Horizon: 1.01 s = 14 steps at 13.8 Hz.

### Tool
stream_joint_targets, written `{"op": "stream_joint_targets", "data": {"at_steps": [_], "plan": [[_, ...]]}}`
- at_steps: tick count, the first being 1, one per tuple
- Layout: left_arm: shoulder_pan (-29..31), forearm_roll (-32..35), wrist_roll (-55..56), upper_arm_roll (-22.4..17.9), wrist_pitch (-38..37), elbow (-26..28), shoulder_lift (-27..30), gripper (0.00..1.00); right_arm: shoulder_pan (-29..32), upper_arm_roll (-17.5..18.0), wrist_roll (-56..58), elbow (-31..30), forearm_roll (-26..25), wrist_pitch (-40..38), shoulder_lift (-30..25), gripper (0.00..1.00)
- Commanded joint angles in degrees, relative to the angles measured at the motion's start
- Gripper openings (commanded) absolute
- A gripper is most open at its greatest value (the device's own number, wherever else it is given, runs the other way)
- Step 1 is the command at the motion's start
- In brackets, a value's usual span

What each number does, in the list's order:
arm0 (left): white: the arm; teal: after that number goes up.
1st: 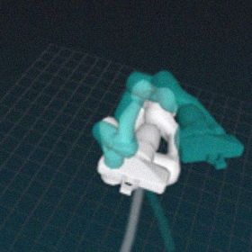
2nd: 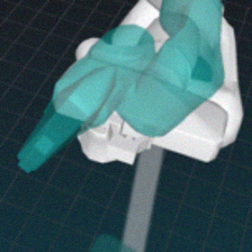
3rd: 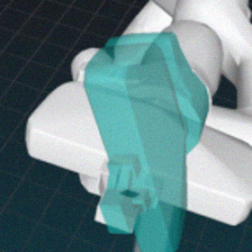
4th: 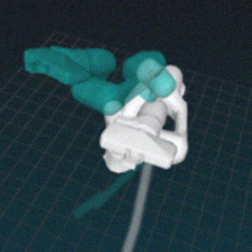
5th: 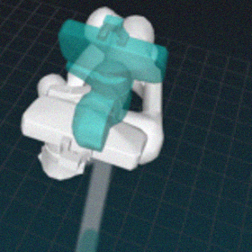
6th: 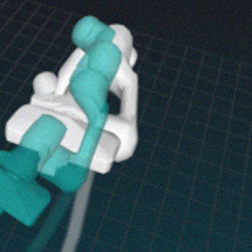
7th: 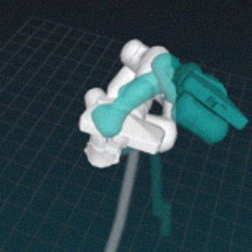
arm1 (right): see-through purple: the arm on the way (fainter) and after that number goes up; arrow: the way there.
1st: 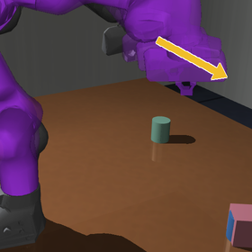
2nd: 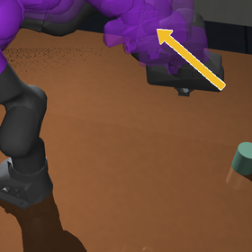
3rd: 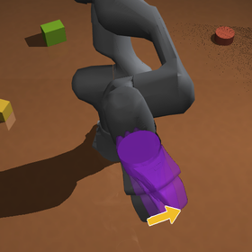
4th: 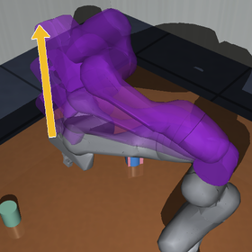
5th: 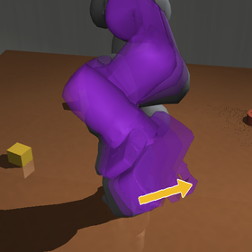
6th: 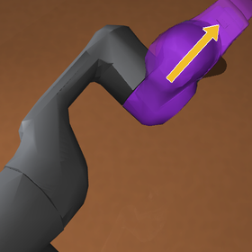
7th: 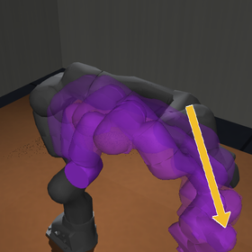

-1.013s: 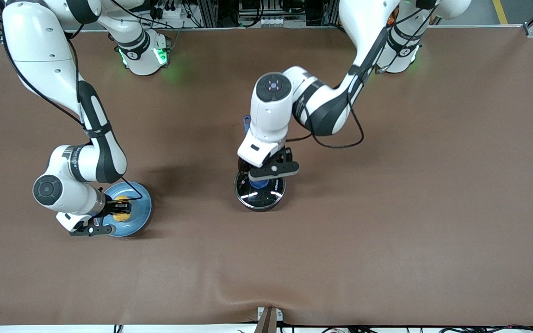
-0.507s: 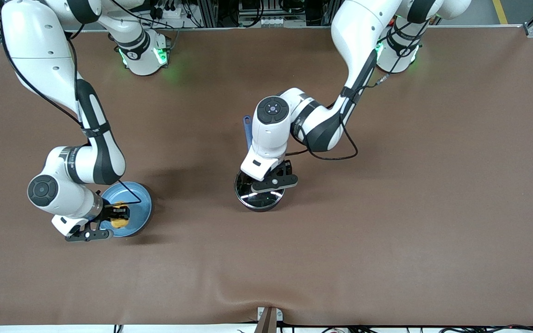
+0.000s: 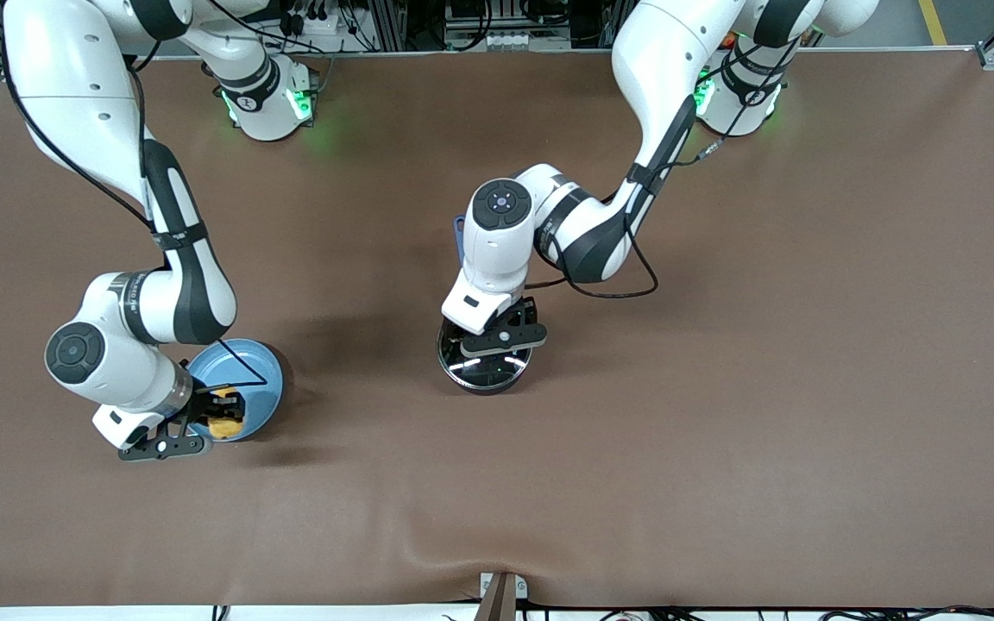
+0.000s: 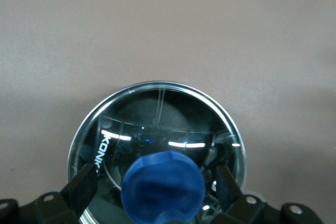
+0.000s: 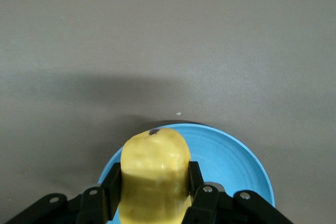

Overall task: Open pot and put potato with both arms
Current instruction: 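Grasp the potato with the right gripper while the left gripper grasps the knob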

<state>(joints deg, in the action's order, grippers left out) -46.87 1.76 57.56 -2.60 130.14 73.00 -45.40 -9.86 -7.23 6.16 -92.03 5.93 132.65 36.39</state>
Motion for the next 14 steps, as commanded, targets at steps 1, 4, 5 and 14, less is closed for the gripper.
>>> {"op": "stream_joint_targets", "data": {"at_steps": [1,4,5,14], "plan": [[-0.2,0.0,1.2,0.1,0.6,-2.4,-1.8,1.0,-0.7,0.1,-0.1,-0.5,1.0,-0.7,-2.5,0.0],[-0.3,0.0,0.9,0.0,0.9,-2.4,-3.1,1.0,-1.6,0.1,-0.4,-0.5,2.2,-0.6,-3.3,0.0],[-0.3,0.0,0.7,0.0,0.9,-2.4,-3.3,1.0,-1.9,0.1,-1.2,-0.4,2.2,-0.6,-3.9,0.0],[-0.4,-0.1,-0.2,0.2,0.9,-2.4,-3.5,0.75,-8.1,0.2,-14.7,3.3,2.2,-4.4,-4.9,0.0]]}}
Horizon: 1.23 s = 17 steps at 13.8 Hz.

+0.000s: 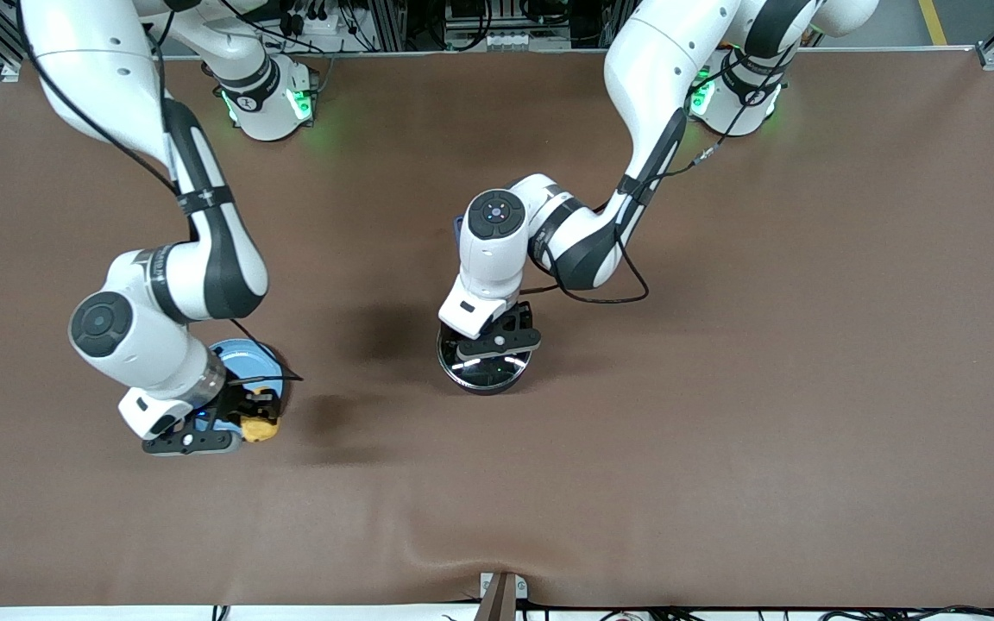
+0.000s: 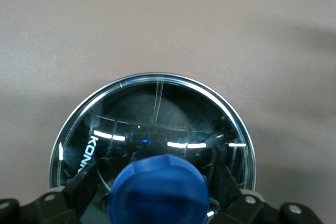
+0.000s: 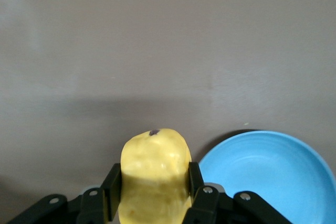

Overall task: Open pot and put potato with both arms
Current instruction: 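Grasp the potato with the right gripper while the left gripper grasps the knob, then lift the lid off the pan while the right gripper carries the potato over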

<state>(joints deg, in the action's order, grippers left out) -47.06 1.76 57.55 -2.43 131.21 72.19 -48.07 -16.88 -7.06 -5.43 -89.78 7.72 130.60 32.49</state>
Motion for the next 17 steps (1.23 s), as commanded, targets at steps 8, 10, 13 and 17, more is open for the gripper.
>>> {"op": "stream_joint_targets", "data": {"at_steps": [8,10,13,17], "plan": [[2.7,-4.9,-6.1,1.0,-8.7,-2.1,1.0,0.29,-4.6,0.0,-6.5,2.4,6.0,-2.5,-1.7,0.0],[3.6,-4.9,-7.5,1.0,-12.5,-2.6,2.8,0.3,-4.9,0.0,-6.6,2.8,7.6,-2.5,-1.8,0.0],[5.6,-5.1,-11.5,0.9,-17.2,-2.5,6.4,0.33,-6.3,0.0,-8.3,2.9,10.2,-2.5,-2.3,0.0],[9.4,-4.9,-20.9,0.3,-20.5,-1.9,10.3,0.33,-11.8,-0.1,-13.6,3.6,10.3,-2.4,-2.3,0.0]]}}
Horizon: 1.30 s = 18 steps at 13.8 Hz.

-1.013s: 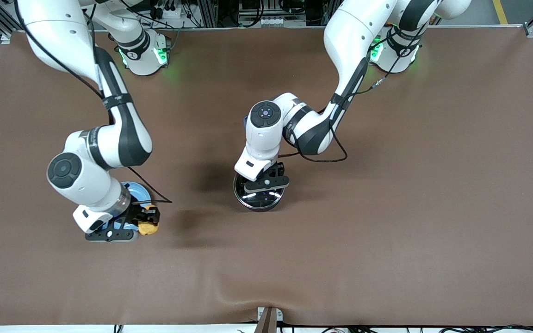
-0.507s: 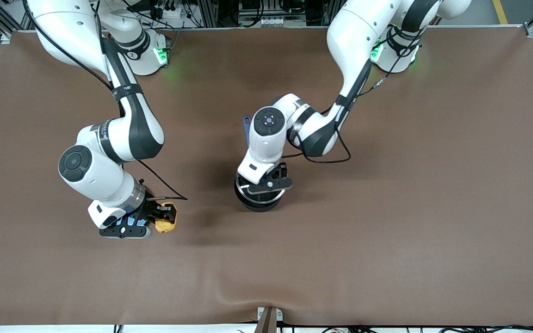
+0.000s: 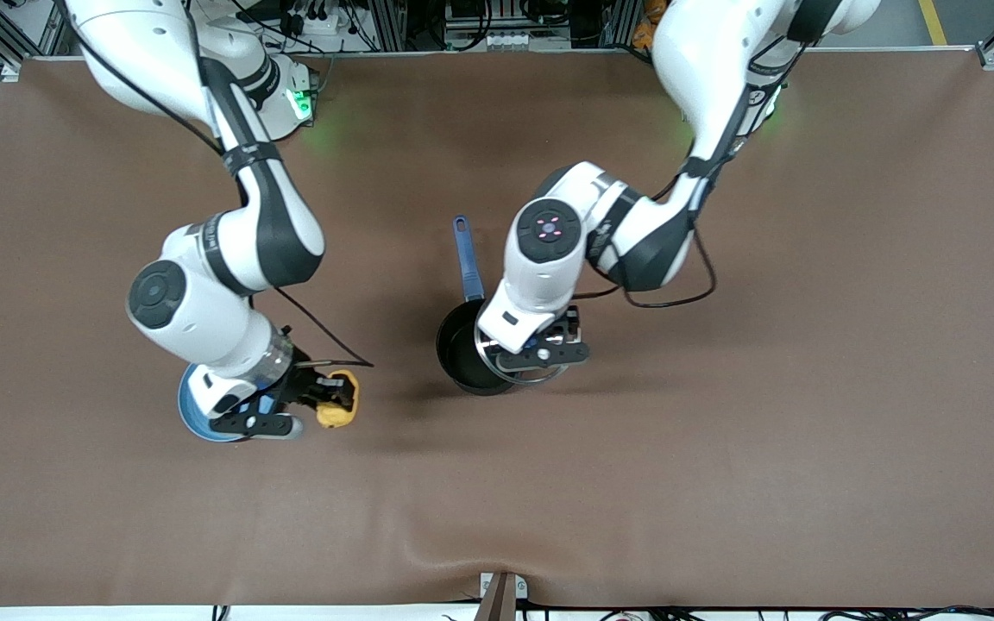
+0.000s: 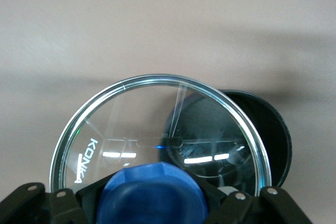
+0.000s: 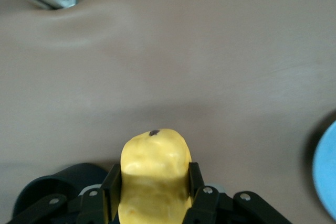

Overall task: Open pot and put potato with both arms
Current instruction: 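Lift the lid off the pan while the right gripper carries the potato over, then lower the potato into the pan while the left gripper sets the lid down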

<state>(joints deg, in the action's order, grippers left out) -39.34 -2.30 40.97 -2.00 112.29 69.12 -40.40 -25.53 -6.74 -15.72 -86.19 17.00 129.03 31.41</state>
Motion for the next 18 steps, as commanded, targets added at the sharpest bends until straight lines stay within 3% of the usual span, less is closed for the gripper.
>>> {"op": "stream_joint_targets", "data": {"at_steps": [1,5,8,10,18], "plan": [[3.4,-0.9,-7.5,-0.1,-2.0,1.9,3.6,0.36,-5.1,-0.5,-6.7,0.7,0.7,-0.8,-0.8,0.0],[11.9,-1.0,-24.5,0.0,-5.1,3.5,4.9,0.36,-11.0,-0.7,-13.3,2.6,-1.2,-0.2,1.4,0.0],[15.2,-0.4,-31.0,-0.1,-5.2,5.3,4.9,0.36,-13.9,-0.7,-18.7,5.1,-5.6,0.2,5.4,0.0],[16.8,-0.2,-33.8,-0.2,-4.4,7.3,4.8,0.36,-15.2,-0.6,-19.0,5.0,-6.1,2.2,6.2,0.0],[21.9,0.2,-40.7,-0.1,15.9,26.7,8.2,0.36,-18.9,-0.6,-20.8,4.5,-6.1,6.9,11.8,0.0]]}}
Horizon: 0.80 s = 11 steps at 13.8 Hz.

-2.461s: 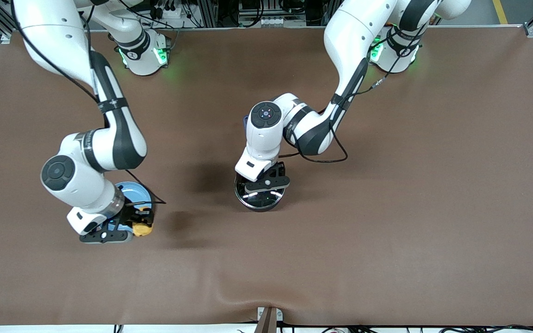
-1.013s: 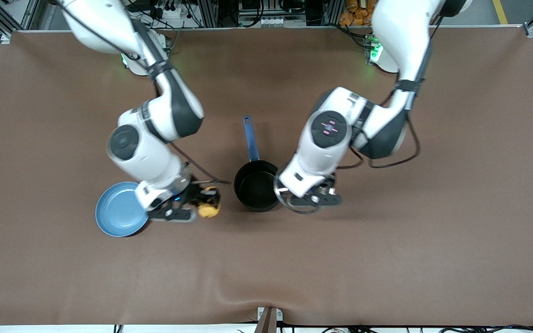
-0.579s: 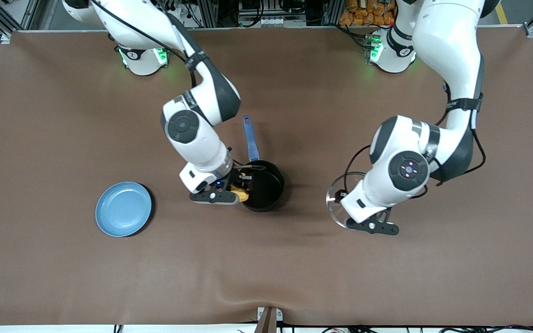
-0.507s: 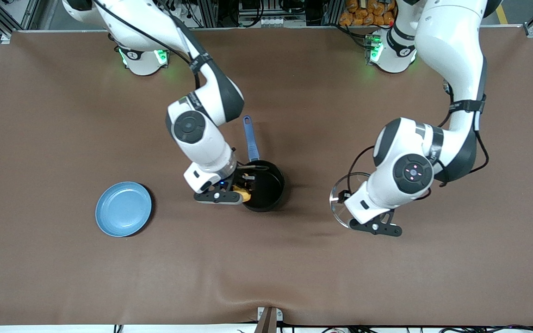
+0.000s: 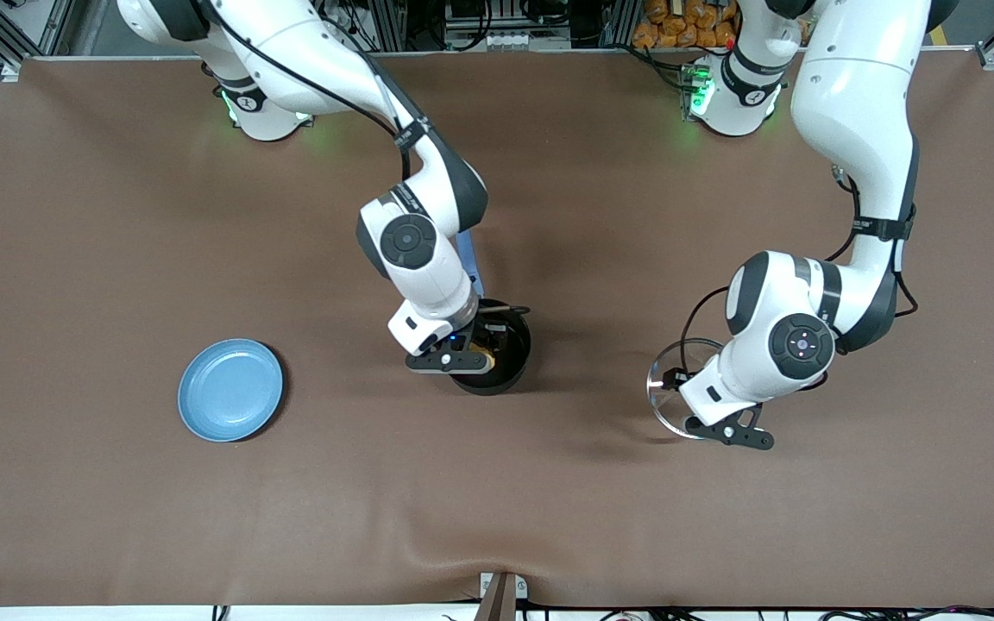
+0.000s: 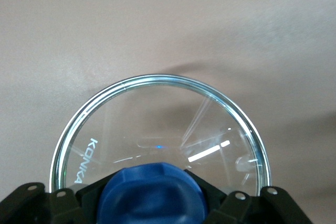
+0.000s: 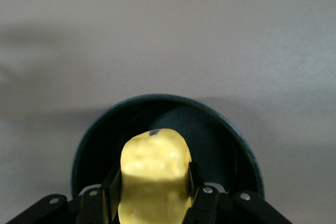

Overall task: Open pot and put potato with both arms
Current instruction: 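Lower the potato into the pan while the left gripper sets the lid down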

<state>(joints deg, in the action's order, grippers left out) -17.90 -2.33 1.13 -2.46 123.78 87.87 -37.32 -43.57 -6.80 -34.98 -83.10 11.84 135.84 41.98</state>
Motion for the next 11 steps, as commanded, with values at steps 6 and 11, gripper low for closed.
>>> {"op": "stream_joint_targets", "data": {"at_steps": [6,11], "plan": [[0.9,0.1,-0.9,0.3,18.7,22.1,8.0,0.38,-2.6,-0.7,-3.5,1.3,-1.1,4.0,5.4,0.0],[0.9,0.1,-0.9,0.3,23.8,25.3,7.6,0.97,-2.7,-0.7,-3.5,1.3,-1.1,5.3,6.6,0.0]]}}
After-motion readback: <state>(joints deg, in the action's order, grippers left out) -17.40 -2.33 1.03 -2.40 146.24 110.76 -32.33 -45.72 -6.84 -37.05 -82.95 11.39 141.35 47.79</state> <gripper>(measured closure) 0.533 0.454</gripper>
